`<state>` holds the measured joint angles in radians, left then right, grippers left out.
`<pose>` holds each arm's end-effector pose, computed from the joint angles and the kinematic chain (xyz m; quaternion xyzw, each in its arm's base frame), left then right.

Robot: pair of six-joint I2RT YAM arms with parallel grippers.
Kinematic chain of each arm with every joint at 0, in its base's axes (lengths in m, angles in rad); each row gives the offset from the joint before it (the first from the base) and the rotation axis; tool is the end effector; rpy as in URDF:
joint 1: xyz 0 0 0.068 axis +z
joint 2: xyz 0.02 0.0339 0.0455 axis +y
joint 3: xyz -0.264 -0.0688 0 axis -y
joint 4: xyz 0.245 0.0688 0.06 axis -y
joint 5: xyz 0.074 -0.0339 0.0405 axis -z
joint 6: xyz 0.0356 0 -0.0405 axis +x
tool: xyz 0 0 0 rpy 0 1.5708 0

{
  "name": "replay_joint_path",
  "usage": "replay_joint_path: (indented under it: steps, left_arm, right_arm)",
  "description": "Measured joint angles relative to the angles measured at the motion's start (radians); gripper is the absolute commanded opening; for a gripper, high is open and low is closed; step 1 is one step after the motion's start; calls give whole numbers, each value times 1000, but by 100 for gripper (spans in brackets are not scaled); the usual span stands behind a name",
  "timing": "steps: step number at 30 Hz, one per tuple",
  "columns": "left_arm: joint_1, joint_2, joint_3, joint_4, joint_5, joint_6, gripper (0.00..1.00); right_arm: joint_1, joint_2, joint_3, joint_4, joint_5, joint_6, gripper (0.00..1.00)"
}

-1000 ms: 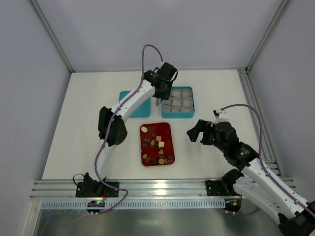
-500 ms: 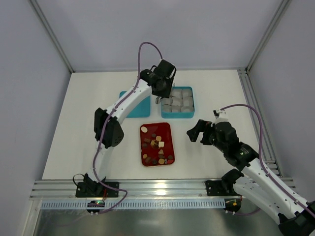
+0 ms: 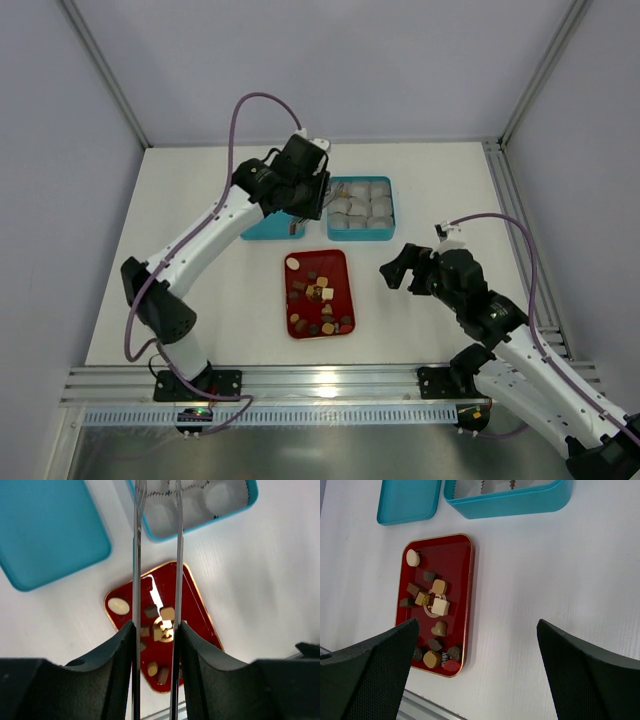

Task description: Pack the chocolate

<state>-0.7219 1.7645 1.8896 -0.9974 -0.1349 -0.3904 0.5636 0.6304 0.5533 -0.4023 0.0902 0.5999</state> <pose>0.2859 -0.2453 0.3790 0.1319 0.9285 -0.1265 0.3234 0.1308 0.0789 0.2596 0.0389 0.8533 0.2527 0.4544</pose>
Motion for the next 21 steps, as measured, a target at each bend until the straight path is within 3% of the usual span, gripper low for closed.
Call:
replay_joint_path:
  steps: [11, 21]
  left_arm:
    - [-90, -336, -344, -86, -23, -73, 40]
    - [-128, -426, -571, -108, -68, -158, 40]
  right_arm:
    - [0, 1, -36, 8, -8, 4, 100]
    - [0, 7, -55, 35, -19, 13, 100]
